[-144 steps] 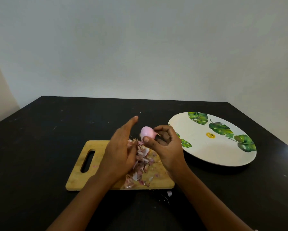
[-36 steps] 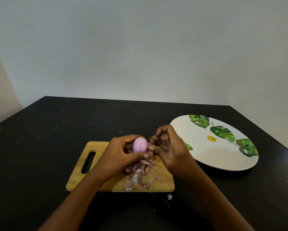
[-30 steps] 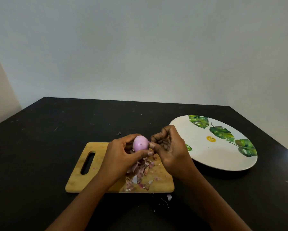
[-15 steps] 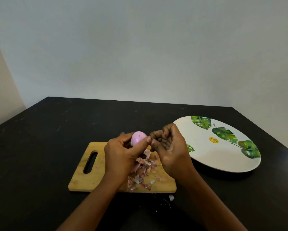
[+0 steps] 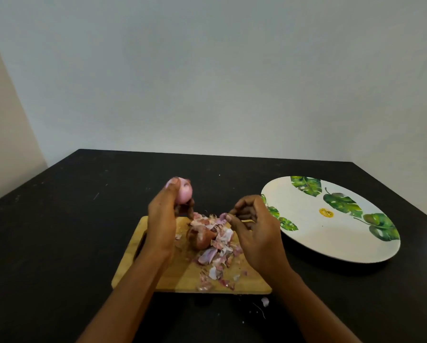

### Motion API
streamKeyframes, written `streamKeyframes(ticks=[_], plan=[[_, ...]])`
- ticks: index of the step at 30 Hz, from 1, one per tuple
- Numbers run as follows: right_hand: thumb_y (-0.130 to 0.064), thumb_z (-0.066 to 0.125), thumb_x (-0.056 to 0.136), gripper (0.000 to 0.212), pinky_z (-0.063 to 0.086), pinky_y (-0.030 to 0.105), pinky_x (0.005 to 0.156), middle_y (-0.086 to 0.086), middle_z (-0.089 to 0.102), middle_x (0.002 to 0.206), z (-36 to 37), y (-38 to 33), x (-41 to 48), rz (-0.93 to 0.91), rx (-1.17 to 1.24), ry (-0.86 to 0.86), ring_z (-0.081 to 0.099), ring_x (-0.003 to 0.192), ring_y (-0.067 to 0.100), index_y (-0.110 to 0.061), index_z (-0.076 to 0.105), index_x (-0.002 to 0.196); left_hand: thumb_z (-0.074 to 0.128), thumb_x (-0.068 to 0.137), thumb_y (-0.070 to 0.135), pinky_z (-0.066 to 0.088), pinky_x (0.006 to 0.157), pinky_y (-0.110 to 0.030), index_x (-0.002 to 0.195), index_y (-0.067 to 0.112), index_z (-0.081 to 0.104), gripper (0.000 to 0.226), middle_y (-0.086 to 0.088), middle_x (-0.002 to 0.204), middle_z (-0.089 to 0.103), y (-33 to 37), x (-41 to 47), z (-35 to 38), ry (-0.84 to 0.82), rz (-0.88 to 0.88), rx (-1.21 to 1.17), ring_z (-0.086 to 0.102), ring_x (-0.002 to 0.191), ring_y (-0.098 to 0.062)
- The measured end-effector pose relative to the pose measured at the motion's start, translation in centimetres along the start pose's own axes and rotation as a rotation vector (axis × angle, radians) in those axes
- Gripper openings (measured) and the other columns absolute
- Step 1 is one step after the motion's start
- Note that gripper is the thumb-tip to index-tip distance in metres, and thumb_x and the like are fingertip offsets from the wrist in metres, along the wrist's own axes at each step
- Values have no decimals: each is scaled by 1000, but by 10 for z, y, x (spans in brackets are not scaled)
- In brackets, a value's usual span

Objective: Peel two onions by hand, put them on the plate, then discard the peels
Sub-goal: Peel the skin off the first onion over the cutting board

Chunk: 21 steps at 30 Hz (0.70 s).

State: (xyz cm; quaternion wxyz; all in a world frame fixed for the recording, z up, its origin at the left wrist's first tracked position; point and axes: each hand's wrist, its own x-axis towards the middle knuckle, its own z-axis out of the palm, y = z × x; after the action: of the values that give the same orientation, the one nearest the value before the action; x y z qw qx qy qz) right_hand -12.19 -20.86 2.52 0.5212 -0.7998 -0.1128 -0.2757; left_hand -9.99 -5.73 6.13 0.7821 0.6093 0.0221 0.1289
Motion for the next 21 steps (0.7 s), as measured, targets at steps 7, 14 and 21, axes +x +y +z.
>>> streamKeyframes(ticks=[7, 14, 21], plan=[[-28, 52, 96, 17, 52, 13, 74, -10, 69, 90, -3, 13, 1, -100, -33, 127, 65, 87, 1, -20, 68, 97, 32, 94, 46, 46, 65, -19, 100, 26, 53, 29, 1, 100, 60, -14, -14, 13, -157, -135, -89, 59, 88, -8], [-24, 63, 90, 16, 49, 11, 81, -15, 66, 103, 0, -3, -1, -155, 153, 86, 64, 99, 2, -35, 62, 102, 26, 94, 44, 46, 62, -4, 92, 34, 52, 28, 11, 93, 58, -15, -23, 12, -264, 42, 107, 61, 77, 5], [-26, 65, 85, 14, 52, 13, 76, -12, 66, 95, 2, -10, -3, -209, 193, 95, 67, 89, 5, -32, 64, 98, 36, 95, 51, 54, 80, -34, 93, 30, 58, 31, 4, 88, 65, -24, -19, 10, -398, 222, 255, 65, 86, -14]])
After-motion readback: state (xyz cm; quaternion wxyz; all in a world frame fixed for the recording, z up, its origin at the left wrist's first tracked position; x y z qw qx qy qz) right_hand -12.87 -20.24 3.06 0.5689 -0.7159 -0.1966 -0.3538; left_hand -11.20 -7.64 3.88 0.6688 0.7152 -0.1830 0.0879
